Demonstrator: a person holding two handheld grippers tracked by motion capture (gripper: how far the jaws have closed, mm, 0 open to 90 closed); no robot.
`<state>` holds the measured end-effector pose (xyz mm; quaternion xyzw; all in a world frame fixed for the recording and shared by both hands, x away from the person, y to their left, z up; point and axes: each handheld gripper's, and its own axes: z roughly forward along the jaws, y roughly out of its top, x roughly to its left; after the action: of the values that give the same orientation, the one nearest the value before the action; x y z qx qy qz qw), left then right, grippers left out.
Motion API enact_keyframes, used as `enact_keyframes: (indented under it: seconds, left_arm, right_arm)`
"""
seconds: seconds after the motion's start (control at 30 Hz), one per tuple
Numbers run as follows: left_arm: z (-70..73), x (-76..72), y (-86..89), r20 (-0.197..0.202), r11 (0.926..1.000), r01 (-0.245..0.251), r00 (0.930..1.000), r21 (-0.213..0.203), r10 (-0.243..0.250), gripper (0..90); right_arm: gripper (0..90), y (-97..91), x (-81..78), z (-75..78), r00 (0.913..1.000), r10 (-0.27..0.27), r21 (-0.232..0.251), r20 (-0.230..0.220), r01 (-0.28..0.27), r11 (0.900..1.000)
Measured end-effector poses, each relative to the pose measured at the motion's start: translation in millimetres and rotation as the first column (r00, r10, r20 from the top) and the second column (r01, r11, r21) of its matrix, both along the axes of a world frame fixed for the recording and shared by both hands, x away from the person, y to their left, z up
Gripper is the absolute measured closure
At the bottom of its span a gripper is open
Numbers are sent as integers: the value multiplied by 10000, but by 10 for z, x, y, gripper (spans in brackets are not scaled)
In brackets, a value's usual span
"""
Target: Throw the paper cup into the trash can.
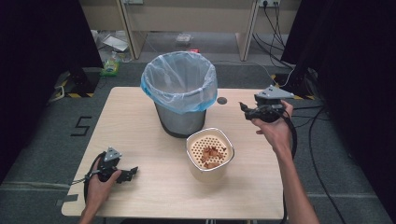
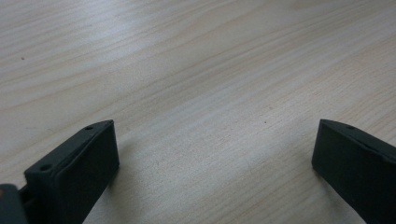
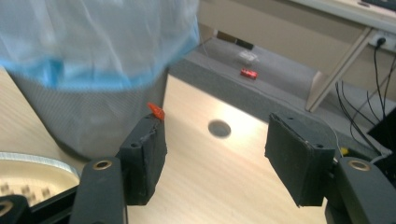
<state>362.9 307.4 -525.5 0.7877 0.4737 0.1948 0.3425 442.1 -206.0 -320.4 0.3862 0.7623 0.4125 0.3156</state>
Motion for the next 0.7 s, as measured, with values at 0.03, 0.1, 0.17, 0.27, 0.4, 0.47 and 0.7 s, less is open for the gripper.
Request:
enact_keyframes:
  seconds: [0.03, 0.1, 0.17, 0.27, 0.4, 0.47, 0.7]
  left_arm:
    - [-1, 0, -1, 2, 10000, -6, 10000, -11, 6, 0]
    - [-1, 0, -1, 6, 10000, -7, 10000, -11, 7, 0]
    - [-1, 0, -1, 4, 10000, -8, 10000, -12, 8, 0]
    - [0, 0, -1, 5, 10000, -7, 10000, -12, 7, 0]
    - [0, 0, -1, -5, 10000, -8, 10000, -16, 8, 0]
    - [0, 0, -1, -1, 10000, -8, 10000, -21, 8, 0]
    - [-2, 0, -2, 10, 10000, 13, 10000, -37, -13, 0]
  right_arm:
    - [384, -42, -28, -44, 10000, -35, -15, -68, 35, 10000]
    - [379, -150, -114, -179, 9997, -125, 31, -203, 125, 9999]
    - [379, -182, -145, -225, 9995, -146, 94, -278, 148, 9998]
    - [371, -287, -259, -422, 9986, -194, 291, -485, 208, 9994]
    - [367, -350, -346, -590, 9977, -238, 514, -629, 271, 9983]
    - [361, -404, -433, -770, 9962, -338, 479, -801, 378, 9981]
    - [355, -453, -585, -1131, 9931, -502, 523, -1063, 560, 9971]
